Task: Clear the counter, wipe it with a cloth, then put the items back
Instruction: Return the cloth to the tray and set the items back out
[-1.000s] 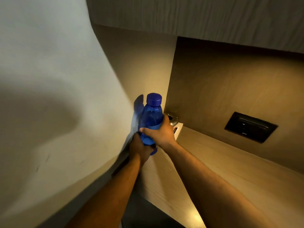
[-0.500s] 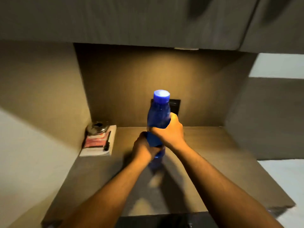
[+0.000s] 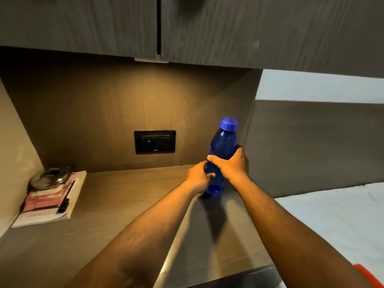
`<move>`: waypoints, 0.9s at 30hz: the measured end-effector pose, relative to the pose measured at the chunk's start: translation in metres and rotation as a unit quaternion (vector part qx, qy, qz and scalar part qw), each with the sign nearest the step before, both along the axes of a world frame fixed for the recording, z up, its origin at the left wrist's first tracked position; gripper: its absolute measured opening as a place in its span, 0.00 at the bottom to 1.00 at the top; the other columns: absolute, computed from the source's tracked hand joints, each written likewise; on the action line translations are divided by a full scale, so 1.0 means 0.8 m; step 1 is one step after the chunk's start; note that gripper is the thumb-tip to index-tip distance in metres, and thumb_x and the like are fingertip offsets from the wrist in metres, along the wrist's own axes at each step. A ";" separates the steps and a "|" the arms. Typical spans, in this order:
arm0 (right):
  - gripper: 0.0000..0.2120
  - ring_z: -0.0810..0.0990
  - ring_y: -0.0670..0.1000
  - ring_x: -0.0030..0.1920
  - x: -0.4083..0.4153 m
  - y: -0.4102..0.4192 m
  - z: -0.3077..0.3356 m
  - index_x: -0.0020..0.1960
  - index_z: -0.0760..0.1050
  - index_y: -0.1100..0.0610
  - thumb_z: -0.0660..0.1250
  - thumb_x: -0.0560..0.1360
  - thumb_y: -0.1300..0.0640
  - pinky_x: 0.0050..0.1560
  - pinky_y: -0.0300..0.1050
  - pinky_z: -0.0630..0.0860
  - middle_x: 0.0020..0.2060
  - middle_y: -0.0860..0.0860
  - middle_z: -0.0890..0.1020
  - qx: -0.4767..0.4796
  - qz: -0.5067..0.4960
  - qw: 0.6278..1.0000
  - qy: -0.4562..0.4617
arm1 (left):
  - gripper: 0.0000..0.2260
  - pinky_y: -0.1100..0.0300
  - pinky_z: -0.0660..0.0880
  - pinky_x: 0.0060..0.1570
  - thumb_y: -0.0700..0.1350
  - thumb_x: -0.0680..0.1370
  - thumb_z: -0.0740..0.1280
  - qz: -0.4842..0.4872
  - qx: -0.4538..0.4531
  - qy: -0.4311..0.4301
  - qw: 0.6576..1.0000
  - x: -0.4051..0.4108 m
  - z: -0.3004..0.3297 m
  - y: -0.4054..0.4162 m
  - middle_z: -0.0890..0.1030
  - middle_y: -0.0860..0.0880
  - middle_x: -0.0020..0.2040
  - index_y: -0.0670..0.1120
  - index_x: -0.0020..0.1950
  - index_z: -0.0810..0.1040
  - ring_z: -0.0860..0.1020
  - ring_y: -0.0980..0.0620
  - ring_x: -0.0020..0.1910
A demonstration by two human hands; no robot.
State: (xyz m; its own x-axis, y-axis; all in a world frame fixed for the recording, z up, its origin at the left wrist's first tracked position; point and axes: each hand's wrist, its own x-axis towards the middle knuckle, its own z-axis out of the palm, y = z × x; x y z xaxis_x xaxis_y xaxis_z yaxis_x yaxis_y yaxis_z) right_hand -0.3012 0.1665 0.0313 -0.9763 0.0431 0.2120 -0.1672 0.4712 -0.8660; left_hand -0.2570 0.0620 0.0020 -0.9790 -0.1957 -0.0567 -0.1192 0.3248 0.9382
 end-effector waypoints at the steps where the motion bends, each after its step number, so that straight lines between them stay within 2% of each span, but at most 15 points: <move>1: 0.31 0.76 0.51 0.46 -0.006 0.003 -0.001 0.51 0.62 0.46 0.77 0.57 0.42 0.43 0.47 0.76 0.47 0.46 0.74 0.000 0.000 1.000 0.002 | 0.19 0.48 0.73 0.64 0.38 0.78 0.65 -0.001 0.009 -0.005 1.000 -0.005 0.002 0.005 0.77 0.45 0.64 0.45 0.69 0.70 0.75 0.46 0.63; 6: 0.30 0.76 0.51 0.45 -0.030 0.013 -0.010 0.52 0.63 0.46 0.79 0.59 0.45 0.34 0.39 0.69 0.48 0.47 0.75 -0.013 -0.006 1.000 -0.003 | 0.19 0.47 0.73 0.63 0.35 0.78 0.61 -0.002 0.031 -0.008 0.999 -0.023 0.002 0.024 0.78 0.43 0.63 0.44 0.69 0.69 0.76 0.45 0.63; 10: 0.34 0.77 0.51 0.49 -0.043 0.016 -0.027 0.60 0.67 0.51 0.79 0.60 0.48 0.44 0.45 0.74 0.56 0.51 0.78 -0.028 -0.004 0.999 -0.022 | 0.25 0.46 0.72 0.65 0.31 0.77 0.59 -0.013 0.079 -0.029 0.996 -0.028 -0.007 0.026 0.77 0.45 0.65 0.47 0.73 0.66 0.75 0.43 0.64; 14: 0.36 0.77 0.53 0.55 -0.049 0.015 -0.033 0.64 0.65 0.53 0.78 0.62 0.48 0.46 0.45 0.74 0.61 0.53 0.77 -0.017 0.011 0.999 -0.041 | 0.30 0.46 0.71 0.66 0.30 0.77 0.59 -0.016 0.100 -0.047 0.994 -0.032 -0.014 0.020 0.71 0.49 0.71 0.51 0.76 0.60 0.73 0.46 0.66; 17: 0.44 0.73 0.58 0.66 -0.041 0.013 -0.024 0.71 0.60 0.56 0.78 0.63 0.47 0.56 0.51 0.74 0.68 0.56 0.70 -0.020 0.003 0.998 -0.053 | 0.30 0.46 0.71 0.66 0.32 0.78 0.61 -0.011 0.093 -0.062 0.994 -0.033 -0.012 0.012 0.67 0.48 0.74 0.51 0.77 0.59 0.69 0.46 0.70; 18: 0.48 0.68 0.59 0.70 -0.031 0.010 -0.020 0.74 0.56 0.56 0.77 0.64 0.45 0.63 0.56 0.72 0.72 0.57 0.66 -0.009 -0.029 0.999 -0.018 | 0.29 0.47 0.70 0.66 0.34 0.78 0.62 -0.004 0.083 -0.063 0.994 -0.031 -0.012 0.006 0.66 0.47 0.74 0.51 0.77 0.59 0.68 0.46 0.71; 20: 0.47 0.62 0.61 0.74 -0.002 -0.006 -0.010 0.76 0.56 0.59 0.75 0.67 0.44 0.69 0.62 0.66 0.74 0.61 0.62 0.021 -0.095 0.983 0.155 | 0.27 0.51 0.71 0.65 0.36 0.78 0.64 0.017 0.047 -0.047 0.998 -0.025 -0.013 -0.013 0.68 0.42 0.73 0.46 0.76 0.61 0.68 0.45 0.70; 22: 0.39 0.65 0.64 0.72 0.028 -0.039 0.000 0.73 0.63 0.65 0.73 0.69 0.50 0.70 0.61 0.65 0.72 0.65 0.66 0.023 -0.084 0.944 0.317 | 0.25 0.54 0.70 0.64 0.36 0.77 0.66 0.053 -0.014 -0.026 0.998 -0.009 -0.013 -0.046 0.72 0.39 0.69 0.41 0.73 0.66 0.71 0.45 0.68; 23: 0.36 0.66 0.64 0.71 0.043 -0.060 0.003 0.71 0.66 0.66 0.73 0.70 0.52 0.70 0.58 0.65 0.70 0.65 0.68 0.015 -0.054 0.937 0.345 | 0.23 0.55 0.70 0.63 0.37 0.76 0.67 0.075 -0.047 -0.023 0.996 0.003 -0.011 -0.068 0.74 0.38 0.67 0.39 0.71 0.68 0.73 0.45 0.66; 25: 0.32 0.70 0.61 0.69 0.069 -0.102 0.007 0.71 0.67 0.64 0.71 0.71 0.54 0.68 0.52 0.67 0.68 0.62 0.71 -0.010 0.021 0.954 0.300 | 0.22 0.57 0.69 0.62 0.39 0.76 0.68 0.116 -0.108 -0.028 0.987 0.030 -0.006 -0.115 0.75 0.39 0.66 0.38 0.69 0.71 0.74 0.44 0.65; 27: 0.29 0.73 0.58 0.65 0.091 -0.147 0.006 0.70 0.69 0.62 0.71 0.72 0.53 0.65 0.50 0.70 0.65 0.59 0.74 -0.013 0.103 0.973 0.207 | 0.21 0.59 0.68 0.61 0.40 0.76 0.68 0.178 -0.142 -0.031 0.973 0.068 -0.002 -0.167 0.76 0.40 0.65 0.39 0.68 0.73 0.74 0.44 0.64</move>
